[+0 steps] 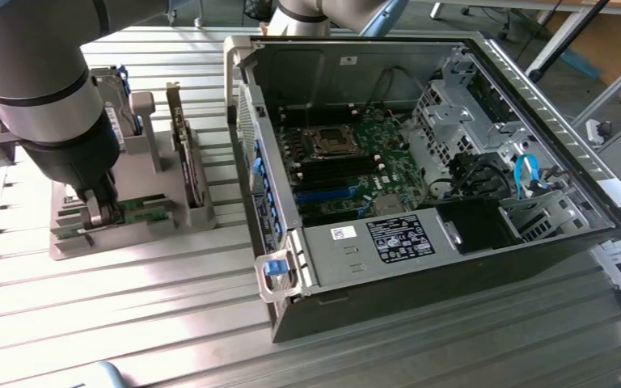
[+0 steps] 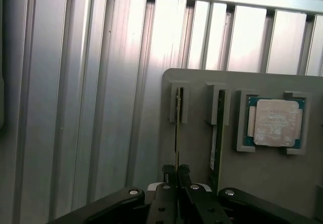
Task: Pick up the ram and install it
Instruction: 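Pick up the ram and move it above insertion slot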
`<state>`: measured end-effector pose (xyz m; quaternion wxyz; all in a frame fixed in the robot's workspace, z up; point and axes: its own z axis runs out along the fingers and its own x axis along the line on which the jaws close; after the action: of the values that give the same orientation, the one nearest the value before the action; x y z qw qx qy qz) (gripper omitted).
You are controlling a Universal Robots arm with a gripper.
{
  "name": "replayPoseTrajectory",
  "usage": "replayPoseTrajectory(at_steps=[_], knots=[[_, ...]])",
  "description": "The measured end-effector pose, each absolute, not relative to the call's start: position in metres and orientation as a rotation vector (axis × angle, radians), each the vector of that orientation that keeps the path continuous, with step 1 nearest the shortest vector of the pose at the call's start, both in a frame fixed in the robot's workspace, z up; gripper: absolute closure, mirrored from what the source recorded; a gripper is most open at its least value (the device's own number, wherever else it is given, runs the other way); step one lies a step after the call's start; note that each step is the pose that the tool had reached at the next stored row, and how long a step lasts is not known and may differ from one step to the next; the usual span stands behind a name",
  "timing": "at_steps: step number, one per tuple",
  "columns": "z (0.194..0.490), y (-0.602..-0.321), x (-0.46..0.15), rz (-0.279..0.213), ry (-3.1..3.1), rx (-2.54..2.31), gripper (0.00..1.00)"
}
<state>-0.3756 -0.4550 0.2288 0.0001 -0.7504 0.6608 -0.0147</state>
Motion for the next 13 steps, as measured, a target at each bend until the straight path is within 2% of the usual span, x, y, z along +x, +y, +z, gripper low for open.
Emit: replayPoseTrajectory(at_steps=[13], knots=[[0.240,-0.455,-0.376,-0.046,2.076,-2.357,0.87]])
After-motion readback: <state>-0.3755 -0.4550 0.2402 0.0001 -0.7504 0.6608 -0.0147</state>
